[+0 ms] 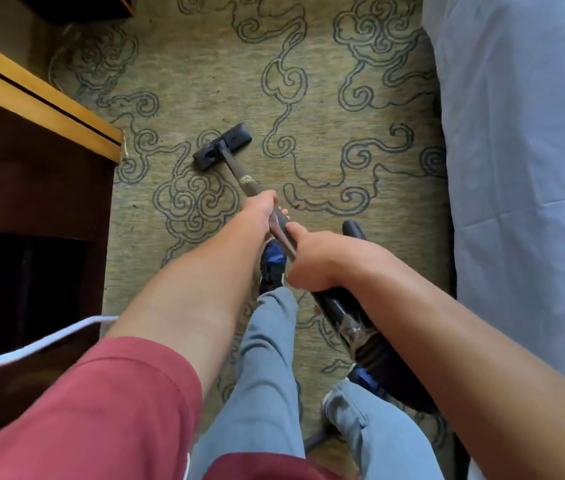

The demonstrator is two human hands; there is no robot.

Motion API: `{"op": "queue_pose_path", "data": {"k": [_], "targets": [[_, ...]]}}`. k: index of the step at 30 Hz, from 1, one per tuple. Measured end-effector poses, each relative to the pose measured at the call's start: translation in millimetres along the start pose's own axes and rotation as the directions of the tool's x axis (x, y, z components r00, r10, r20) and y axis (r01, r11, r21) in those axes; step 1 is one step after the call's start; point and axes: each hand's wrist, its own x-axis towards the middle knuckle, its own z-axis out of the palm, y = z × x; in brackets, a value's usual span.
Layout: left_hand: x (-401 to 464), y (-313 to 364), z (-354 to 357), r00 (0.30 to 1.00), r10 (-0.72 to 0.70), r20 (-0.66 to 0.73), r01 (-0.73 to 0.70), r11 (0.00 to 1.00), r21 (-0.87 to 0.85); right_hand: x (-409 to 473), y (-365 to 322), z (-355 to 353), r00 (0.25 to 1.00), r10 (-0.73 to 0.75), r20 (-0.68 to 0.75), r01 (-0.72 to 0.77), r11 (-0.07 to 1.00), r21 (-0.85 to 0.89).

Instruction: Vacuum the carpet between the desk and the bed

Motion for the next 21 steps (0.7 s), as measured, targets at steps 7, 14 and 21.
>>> {"op": "queue_pose_path", "data": {"k": [7,14,21], "targets": [[80,96,-54,1.000,0.010,-0.003,-0.010,1.000,0.007,90,-80,-52,1.000,-0.014,-0.017,0.013,0.998,-0.057],[127,189,-60,0.999,0.007,0.052,-0.003,0.997,-0.082,154,-121,-127,0.993,0.086,-0.079,-0.094,0.990,-0.103],[165,273,-116,1.000,0.003,0.020,-0.004,0.999,0.037,226,-197,-158,0.992,0.036,-0.122,-0.047,0.995,-0.086]]}}
